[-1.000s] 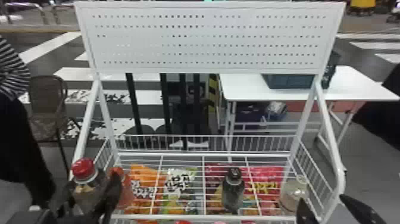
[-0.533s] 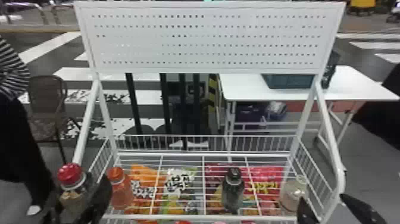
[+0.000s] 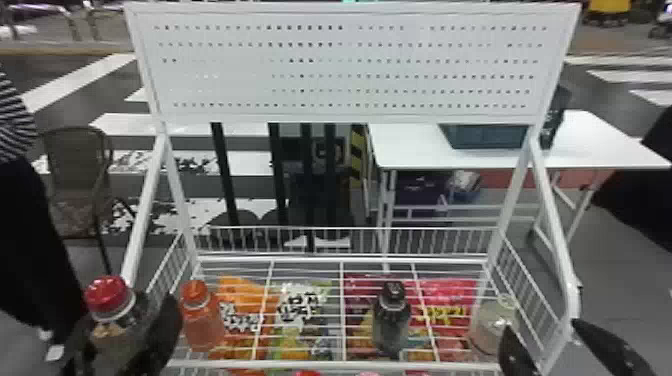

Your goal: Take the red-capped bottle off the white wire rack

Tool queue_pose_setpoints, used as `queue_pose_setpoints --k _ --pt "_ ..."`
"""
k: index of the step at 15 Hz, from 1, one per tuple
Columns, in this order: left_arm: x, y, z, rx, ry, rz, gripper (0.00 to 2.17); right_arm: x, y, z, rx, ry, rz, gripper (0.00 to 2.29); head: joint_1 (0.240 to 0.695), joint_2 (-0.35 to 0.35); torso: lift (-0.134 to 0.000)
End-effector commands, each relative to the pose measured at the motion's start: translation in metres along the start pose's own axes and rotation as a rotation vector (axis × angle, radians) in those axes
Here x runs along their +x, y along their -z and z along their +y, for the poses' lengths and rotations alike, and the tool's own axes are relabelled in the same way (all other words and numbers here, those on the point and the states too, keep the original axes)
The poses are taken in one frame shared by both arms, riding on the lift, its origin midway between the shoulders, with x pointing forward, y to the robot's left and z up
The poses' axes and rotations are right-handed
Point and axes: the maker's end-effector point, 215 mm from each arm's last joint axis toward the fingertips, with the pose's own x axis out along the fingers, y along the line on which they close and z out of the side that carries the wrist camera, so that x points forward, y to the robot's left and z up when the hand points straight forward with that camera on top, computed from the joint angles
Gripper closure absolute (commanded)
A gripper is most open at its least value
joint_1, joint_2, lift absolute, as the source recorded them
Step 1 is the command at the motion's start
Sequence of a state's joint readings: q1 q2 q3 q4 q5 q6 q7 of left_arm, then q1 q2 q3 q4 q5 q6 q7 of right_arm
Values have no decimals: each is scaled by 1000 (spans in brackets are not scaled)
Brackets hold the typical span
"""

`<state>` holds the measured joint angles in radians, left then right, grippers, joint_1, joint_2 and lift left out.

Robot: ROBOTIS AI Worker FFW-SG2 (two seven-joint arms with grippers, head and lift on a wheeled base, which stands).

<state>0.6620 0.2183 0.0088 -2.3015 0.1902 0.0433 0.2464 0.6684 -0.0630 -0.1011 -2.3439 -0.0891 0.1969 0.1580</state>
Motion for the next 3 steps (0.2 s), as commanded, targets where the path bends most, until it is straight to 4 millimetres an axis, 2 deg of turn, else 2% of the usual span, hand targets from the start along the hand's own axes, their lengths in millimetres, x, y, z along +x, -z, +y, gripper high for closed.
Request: queue_pose_setpoints --k 1,3 --pt "0 -3 1 -2 -2 -6 2084 0 0 1 2 -3 -1 130 499 0 0" --pt "0 -4 1 -5 -5 -7 2084 -1 1 0 5 -2 1 130 499 0 0"
